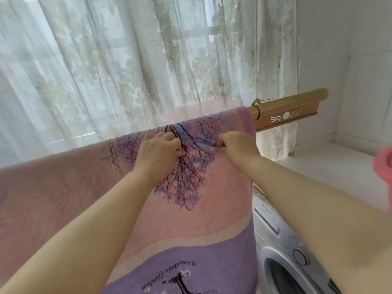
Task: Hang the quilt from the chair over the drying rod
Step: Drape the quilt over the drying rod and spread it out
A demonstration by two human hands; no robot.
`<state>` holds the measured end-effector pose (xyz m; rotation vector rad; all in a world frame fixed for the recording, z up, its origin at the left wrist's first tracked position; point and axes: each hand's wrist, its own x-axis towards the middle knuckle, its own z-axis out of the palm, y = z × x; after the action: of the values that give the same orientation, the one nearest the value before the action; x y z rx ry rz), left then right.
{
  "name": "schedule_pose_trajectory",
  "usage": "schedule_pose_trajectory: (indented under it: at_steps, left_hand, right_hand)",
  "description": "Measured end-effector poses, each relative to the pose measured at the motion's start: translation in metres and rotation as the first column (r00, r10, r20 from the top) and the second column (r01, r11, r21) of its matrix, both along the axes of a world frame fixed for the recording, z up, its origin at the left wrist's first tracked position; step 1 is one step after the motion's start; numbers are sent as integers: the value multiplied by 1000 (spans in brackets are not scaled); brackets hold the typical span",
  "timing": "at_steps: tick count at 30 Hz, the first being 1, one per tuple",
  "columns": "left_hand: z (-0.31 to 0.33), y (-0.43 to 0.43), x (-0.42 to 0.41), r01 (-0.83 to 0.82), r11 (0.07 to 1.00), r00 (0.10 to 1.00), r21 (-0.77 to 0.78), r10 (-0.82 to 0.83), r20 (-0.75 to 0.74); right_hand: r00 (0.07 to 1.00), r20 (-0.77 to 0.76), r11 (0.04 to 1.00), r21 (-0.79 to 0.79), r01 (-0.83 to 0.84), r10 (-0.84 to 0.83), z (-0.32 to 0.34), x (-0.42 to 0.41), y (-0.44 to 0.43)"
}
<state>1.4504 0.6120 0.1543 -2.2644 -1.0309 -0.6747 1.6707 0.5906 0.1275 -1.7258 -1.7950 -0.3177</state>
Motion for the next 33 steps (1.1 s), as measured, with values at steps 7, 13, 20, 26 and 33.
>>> schedule_pose_trajectory:
  at_steps: [7,13,20,26,33]
  left_hand:
    - [-38,-11,10,-83,993,992,-87,74,-105]
    - [-50,-17,29,-121,983,970,-137,88,-226]
    - [-4,-13,34,47,993,998,107,-41,-53]
    - [35,4,17,-253,933,954,-255,284,93]
    - [41,2,12,-440,862,851,-253,490,189]
  right_hand:
    - [992,112,990,-119,78,-64,-36,-2,-9]
    - [979,179,975,-185,127,-94,-49,5,-19]
    - [998,68,980,201,4,-18,-9,15,-29]
    - [998,54,974,227,2,-15,44,9,-12]
    - [884,-388,868,308,390,-260,53,67,-8]
